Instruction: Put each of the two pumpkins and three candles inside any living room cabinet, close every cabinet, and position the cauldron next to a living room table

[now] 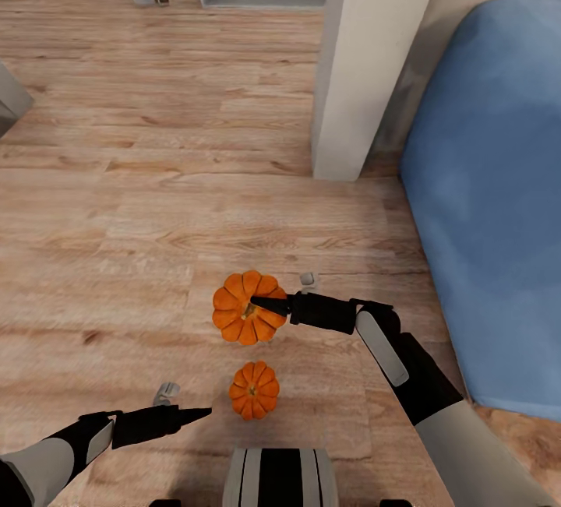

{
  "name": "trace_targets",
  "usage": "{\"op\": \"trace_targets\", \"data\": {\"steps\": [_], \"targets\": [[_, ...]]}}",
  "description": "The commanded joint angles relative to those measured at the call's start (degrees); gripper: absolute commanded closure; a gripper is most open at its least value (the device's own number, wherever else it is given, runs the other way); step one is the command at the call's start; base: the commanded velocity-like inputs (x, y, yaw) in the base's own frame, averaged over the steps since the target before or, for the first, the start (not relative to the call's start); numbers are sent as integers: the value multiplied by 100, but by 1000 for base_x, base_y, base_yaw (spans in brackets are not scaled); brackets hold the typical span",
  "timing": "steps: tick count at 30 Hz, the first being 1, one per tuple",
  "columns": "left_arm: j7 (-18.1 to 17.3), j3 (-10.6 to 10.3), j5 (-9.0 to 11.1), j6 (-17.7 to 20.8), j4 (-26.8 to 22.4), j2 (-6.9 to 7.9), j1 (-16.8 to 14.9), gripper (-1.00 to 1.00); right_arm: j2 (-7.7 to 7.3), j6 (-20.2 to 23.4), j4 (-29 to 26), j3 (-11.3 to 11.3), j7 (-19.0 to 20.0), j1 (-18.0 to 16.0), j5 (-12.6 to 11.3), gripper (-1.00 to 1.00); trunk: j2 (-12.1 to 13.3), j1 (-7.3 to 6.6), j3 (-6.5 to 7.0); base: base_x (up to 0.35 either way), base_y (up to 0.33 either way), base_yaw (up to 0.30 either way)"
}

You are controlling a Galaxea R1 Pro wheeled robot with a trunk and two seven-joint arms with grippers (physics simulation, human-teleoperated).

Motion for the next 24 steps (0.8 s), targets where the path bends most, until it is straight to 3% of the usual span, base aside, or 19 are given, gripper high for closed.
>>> {"op": "trace_targets", "data": {"steps": [1,8,19,22,24], "targets": [[0,2,0,0,0,0,1,-100,0,6,-1,0,0,0,-16,100,-2,2,-23,0,0,0],[0,2,0,0,0,0,4,-100,-2,-11,-8,335,0,0,1,100,-11,20,-178,0,0,0],[0,17,0,0,0,13,0,-100,-4,-23,-130,377,-23,0,20,100,-26,49,-422,0,0,0],[4,50,24,6,-12,38,-86,-100,-3,-30,-148,379,-53,0,41,100,-30,56,-488,0,0,0],[24,66,40,8,-16,30,-315,-100,0,-32,-150,385,-54,0,42,100,-32,61,-532,0,0,0]]}}
